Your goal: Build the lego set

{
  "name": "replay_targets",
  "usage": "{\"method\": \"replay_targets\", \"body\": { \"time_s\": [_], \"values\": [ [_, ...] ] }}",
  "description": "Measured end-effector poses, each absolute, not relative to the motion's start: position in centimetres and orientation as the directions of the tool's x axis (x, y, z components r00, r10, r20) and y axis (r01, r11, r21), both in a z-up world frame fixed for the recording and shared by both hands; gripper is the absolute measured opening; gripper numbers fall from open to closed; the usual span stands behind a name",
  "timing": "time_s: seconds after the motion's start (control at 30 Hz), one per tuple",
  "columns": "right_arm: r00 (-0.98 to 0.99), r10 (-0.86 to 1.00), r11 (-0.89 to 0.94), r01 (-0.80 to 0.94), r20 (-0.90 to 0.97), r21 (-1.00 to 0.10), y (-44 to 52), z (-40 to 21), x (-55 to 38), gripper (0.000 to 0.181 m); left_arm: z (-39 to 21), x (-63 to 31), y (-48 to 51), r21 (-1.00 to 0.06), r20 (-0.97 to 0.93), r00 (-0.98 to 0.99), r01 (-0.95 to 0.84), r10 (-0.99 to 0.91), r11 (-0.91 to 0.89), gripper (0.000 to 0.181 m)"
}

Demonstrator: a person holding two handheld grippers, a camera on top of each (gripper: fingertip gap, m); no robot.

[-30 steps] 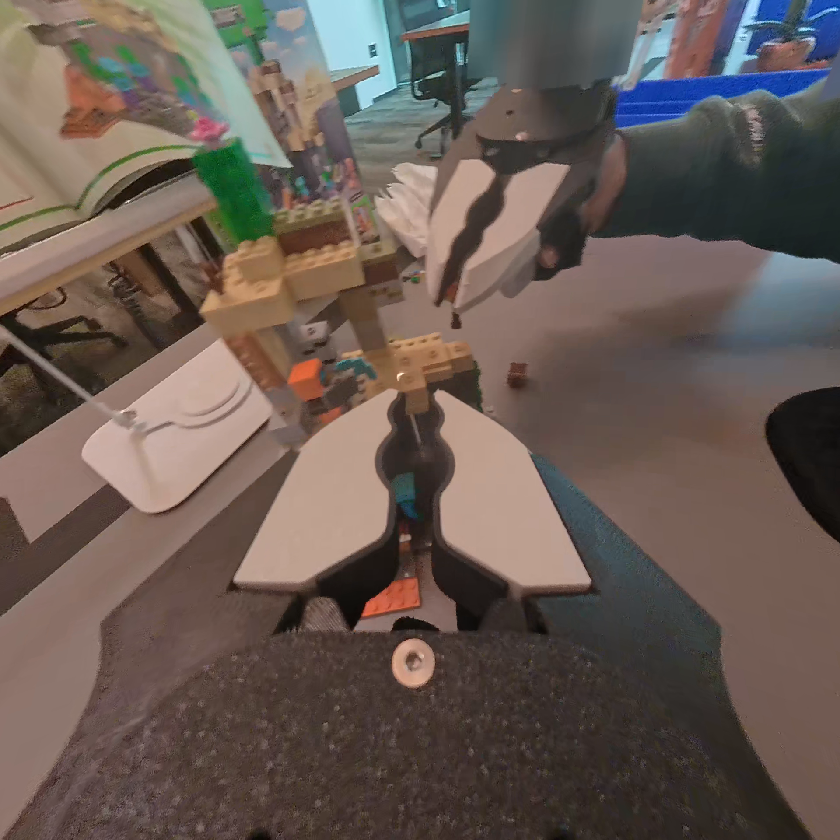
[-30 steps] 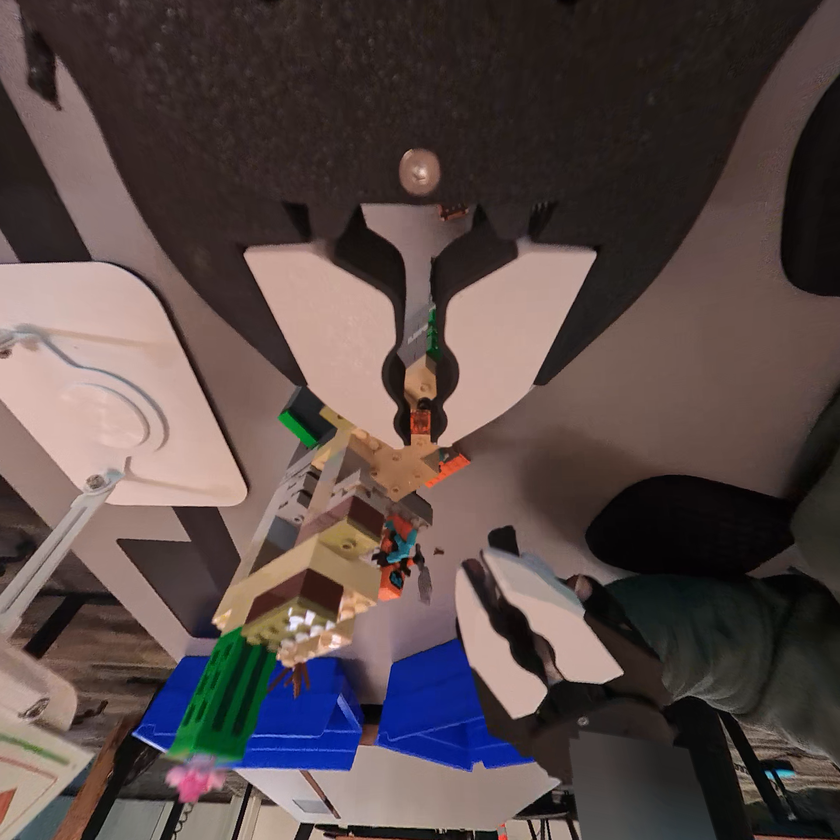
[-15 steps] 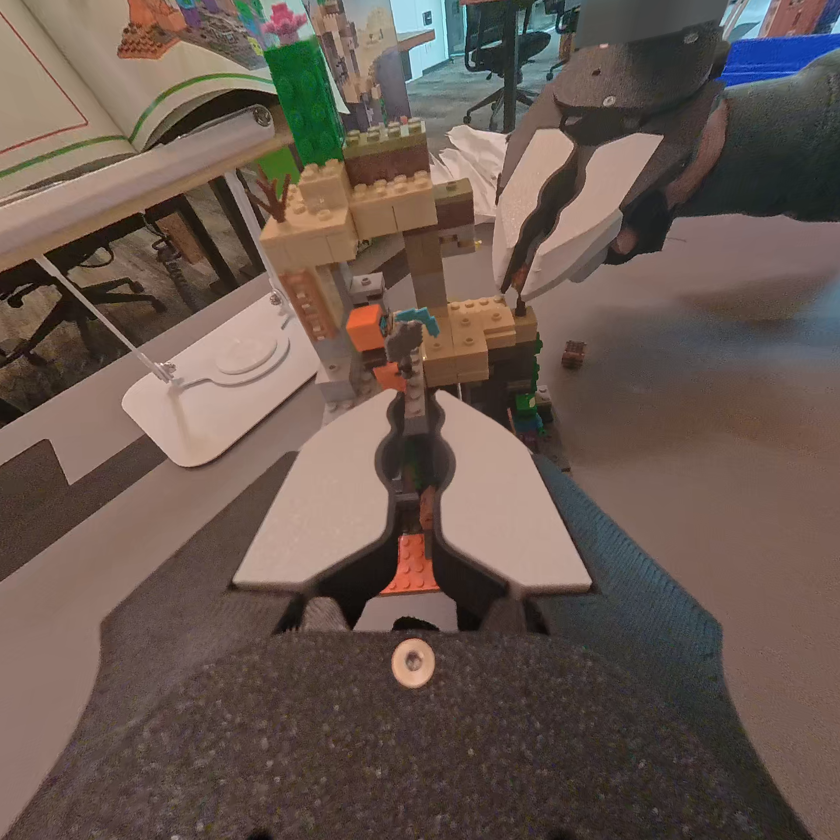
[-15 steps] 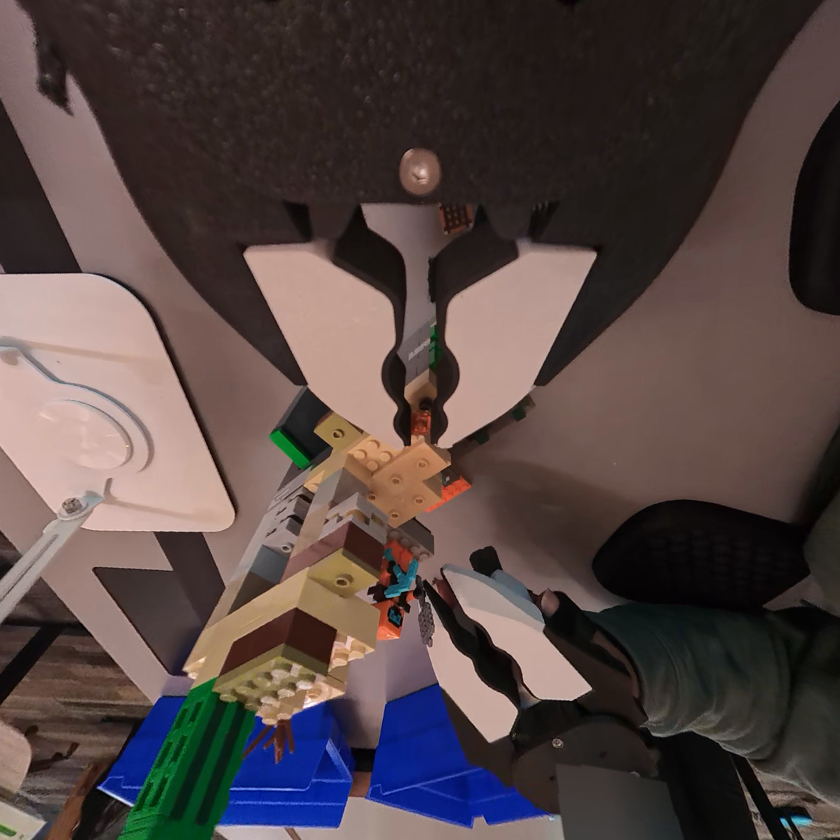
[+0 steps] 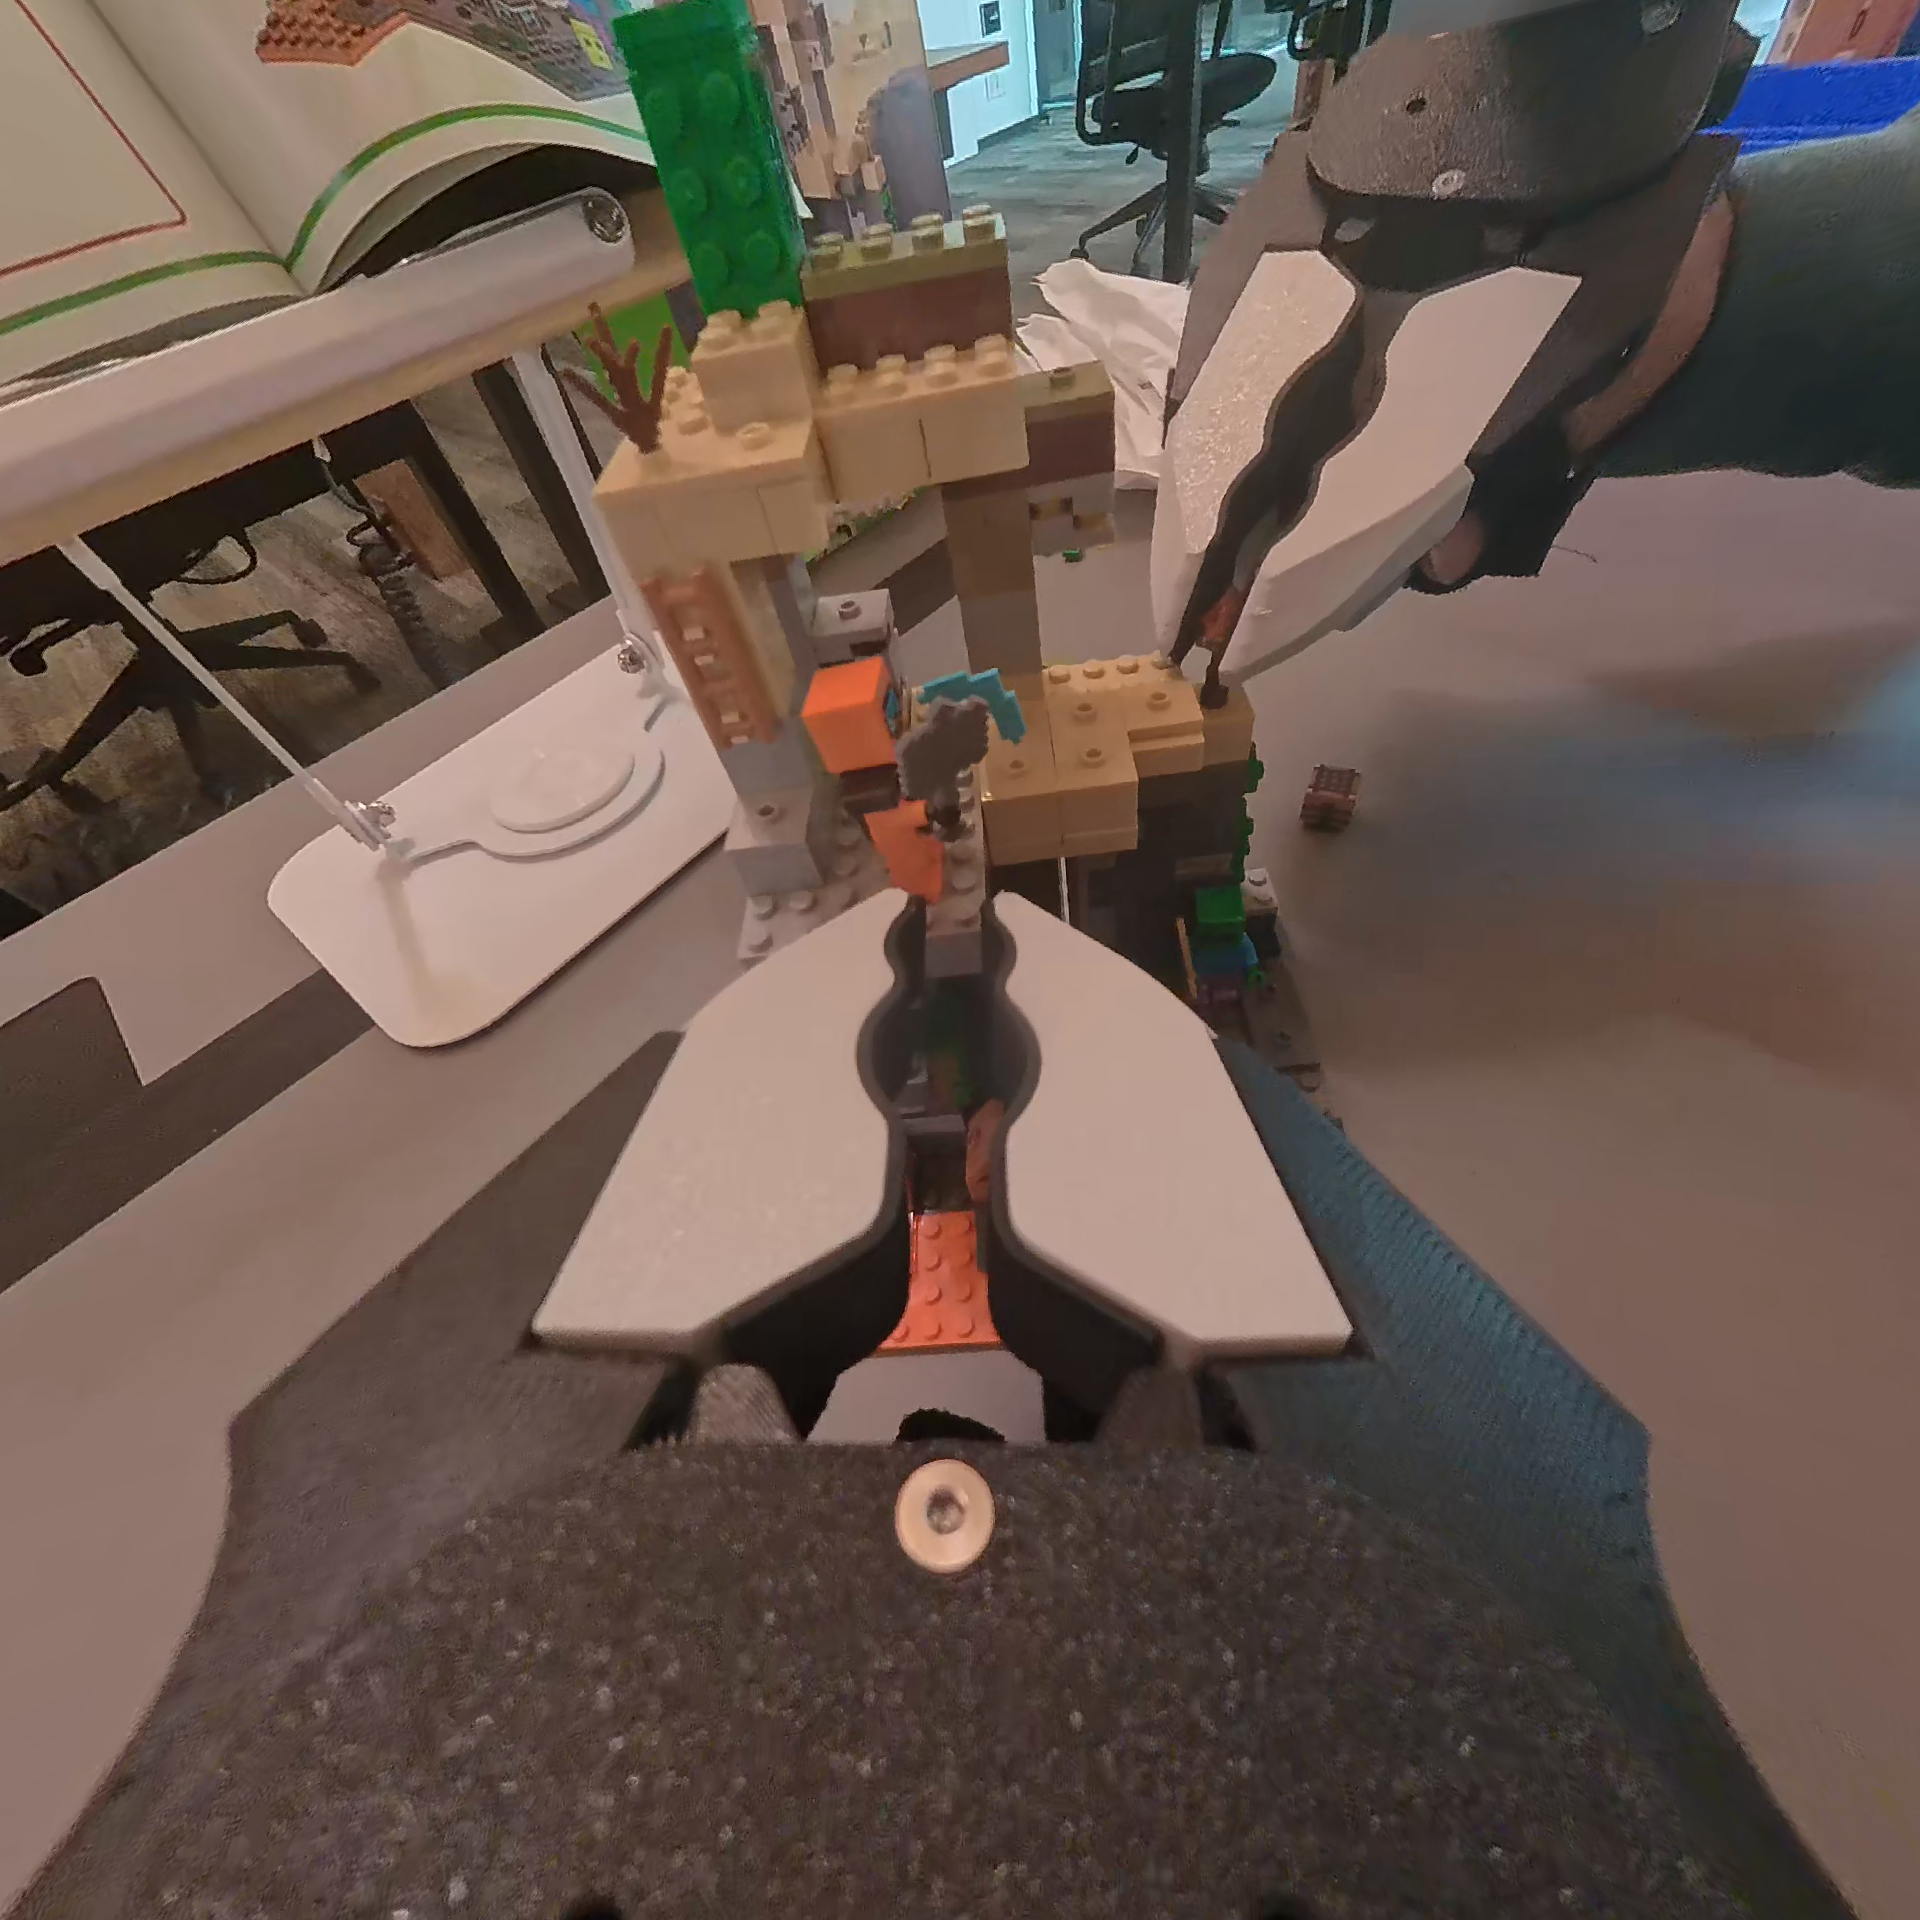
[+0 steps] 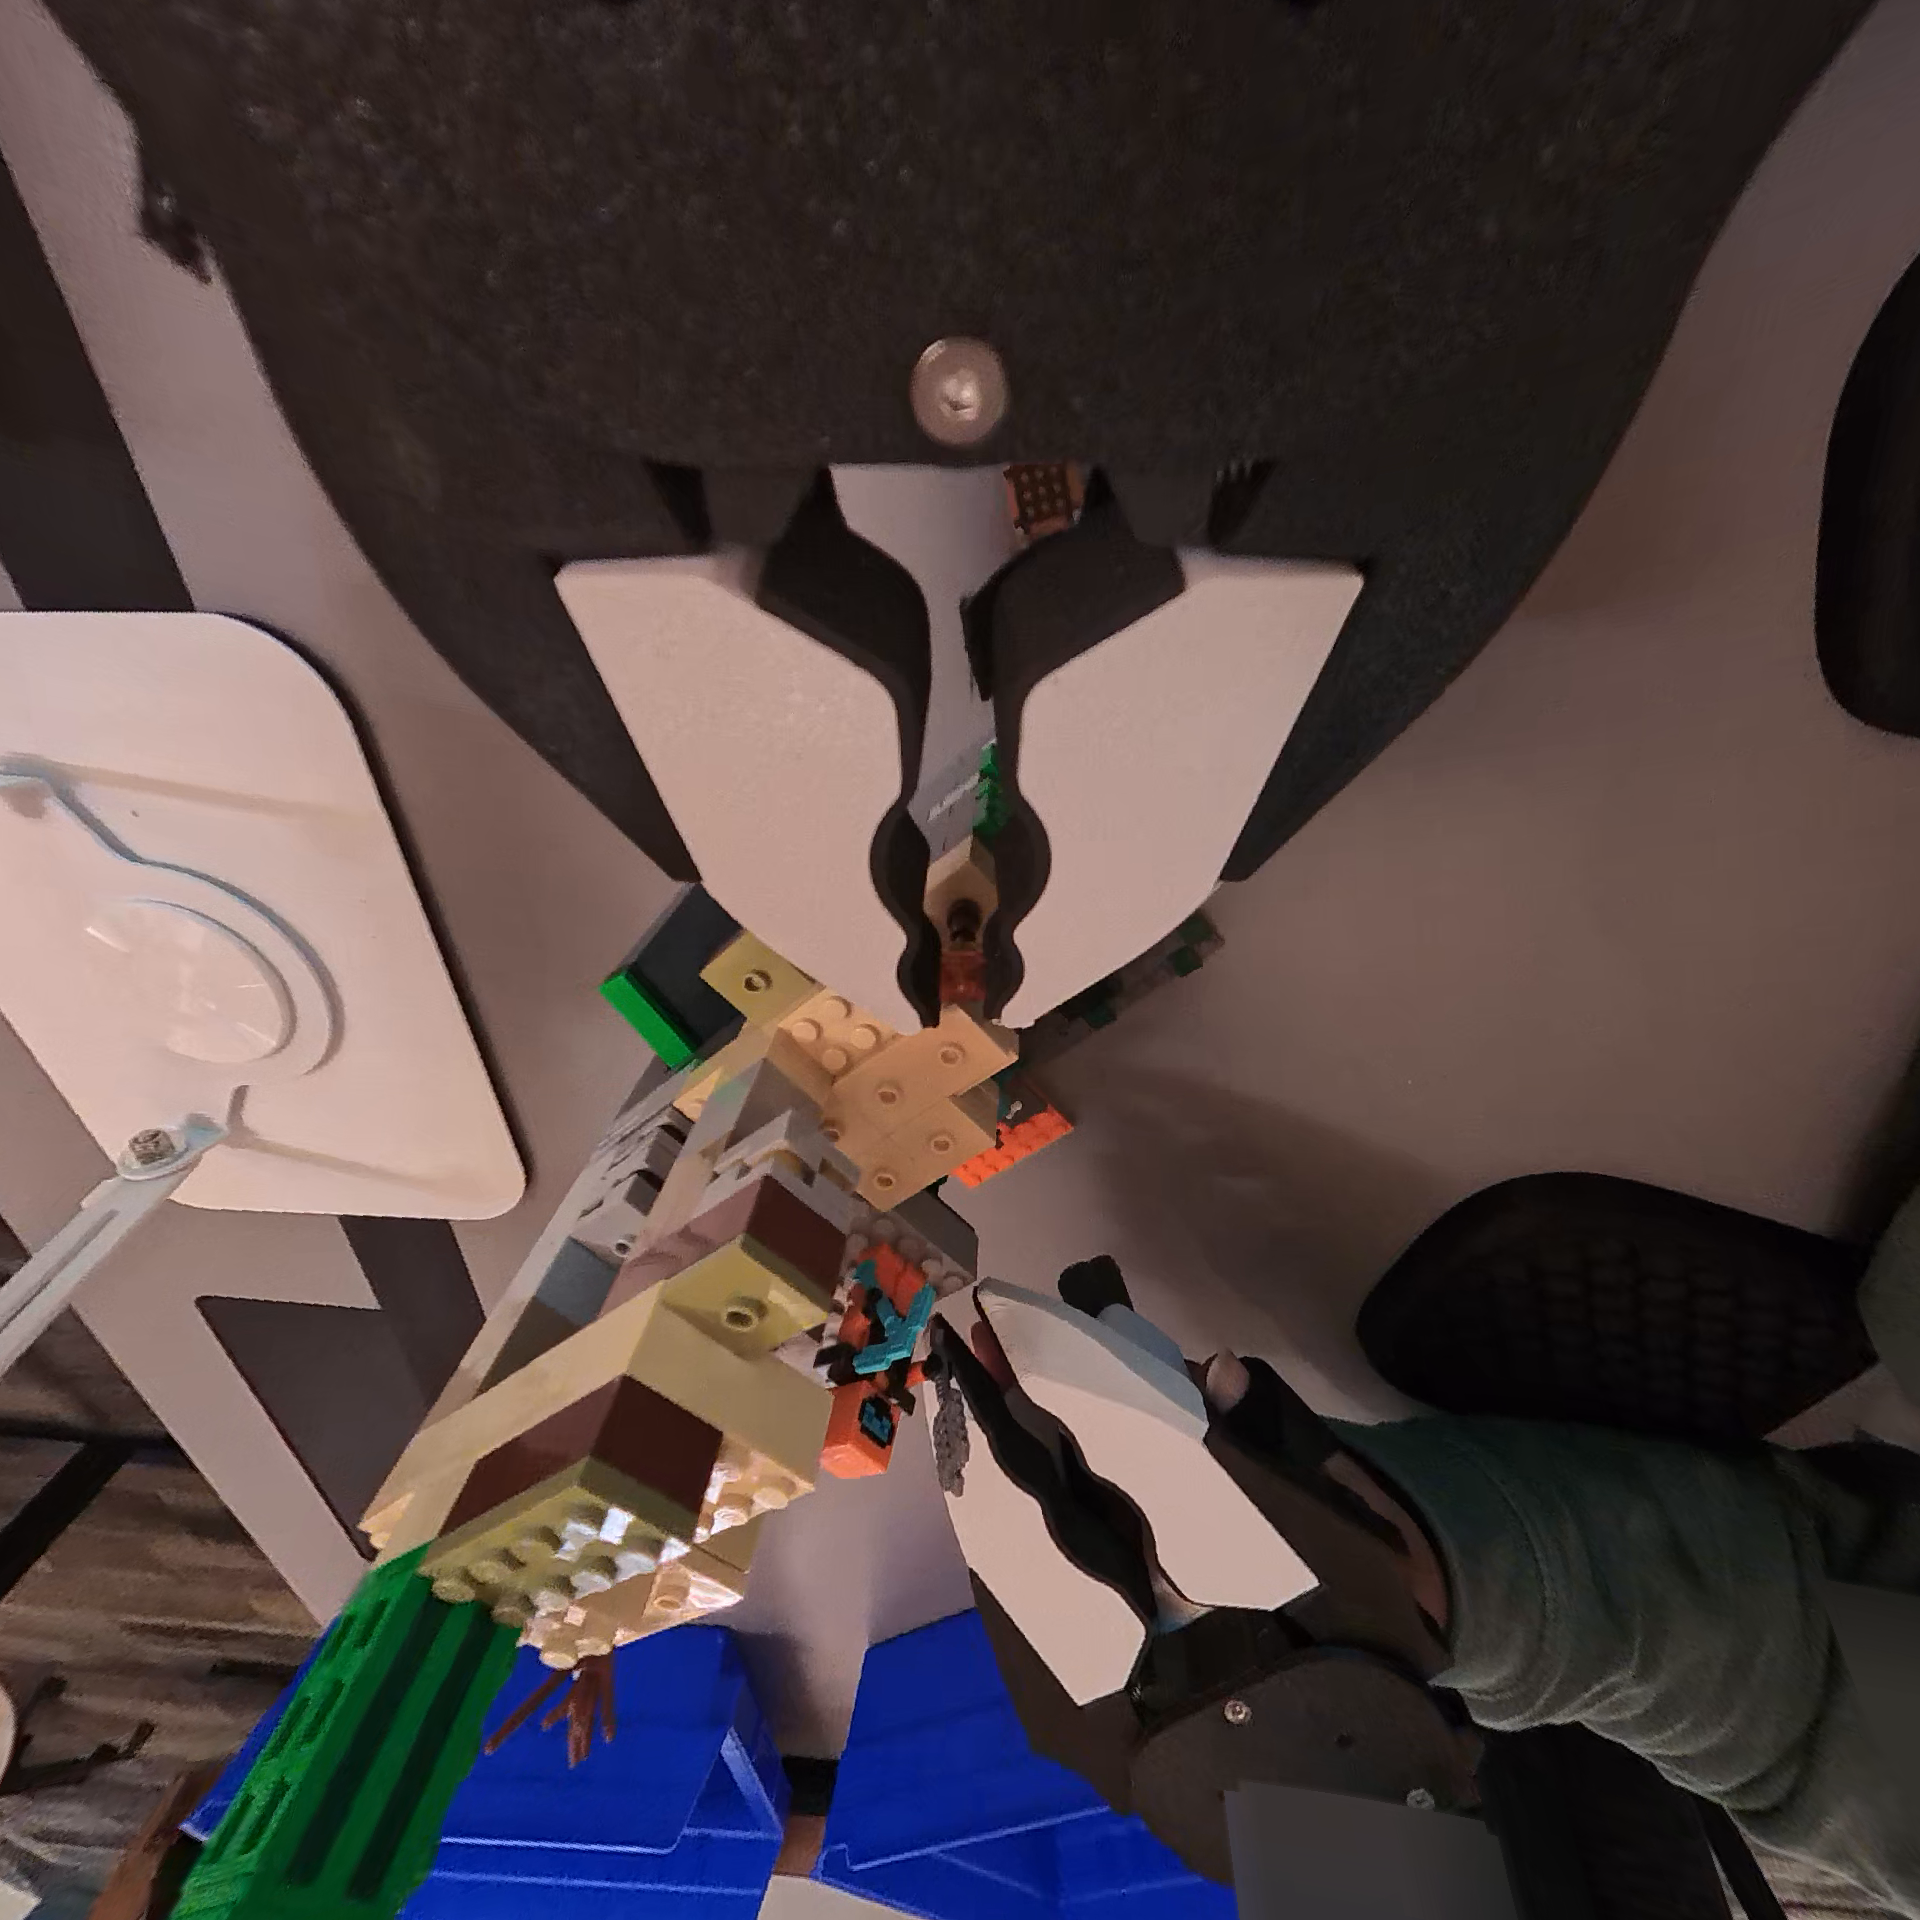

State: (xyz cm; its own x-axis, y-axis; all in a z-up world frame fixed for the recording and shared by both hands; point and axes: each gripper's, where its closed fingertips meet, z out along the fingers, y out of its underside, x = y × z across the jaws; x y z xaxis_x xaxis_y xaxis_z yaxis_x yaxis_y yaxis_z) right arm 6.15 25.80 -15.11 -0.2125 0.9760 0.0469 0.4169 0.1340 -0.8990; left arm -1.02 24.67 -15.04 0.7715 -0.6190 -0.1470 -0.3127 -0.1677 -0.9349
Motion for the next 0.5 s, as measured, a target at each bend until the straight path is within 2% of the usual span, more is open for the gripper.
{"method": "replay_targets", "body": {
  "time_s": [0.27,0.33,0.4,0.5],
  "values": [
    [-0.173,0.983,0.131,0.389,0.067,-0.912,26.0,-14.9,6.3,0.008,-15.0,-0.9,24.6,-0.935,-0.149,0.769,-0.314,-0.622,-0.164,0.010],
    [-0.150,0.987,0.103,0.357,0.052,-0.928,26.1,-14.0,6.5,0.031,-14.7,-0.9,24.5,-0.937,-0.154,0.769,-0.314,-0.620,-0.156,0.010],
    [-0.148,0.989,0.069,0.314,0.023,-0.947,26.0,-12.5,7.3,0.033,-14.4,-1.0,24.4,-0.939,-0.156,0.770,-0.310,-0.619,-0.150,0.010],
    [-0.116,0.991,0.111,0.373,0.073,-0.921,26.4,-13.0,9.5,0.032,-14.2,-1.0,24.2,-0.940,-0.157,0.769,-0.309,-0.619,-0.145,0.010]
  ]
}}
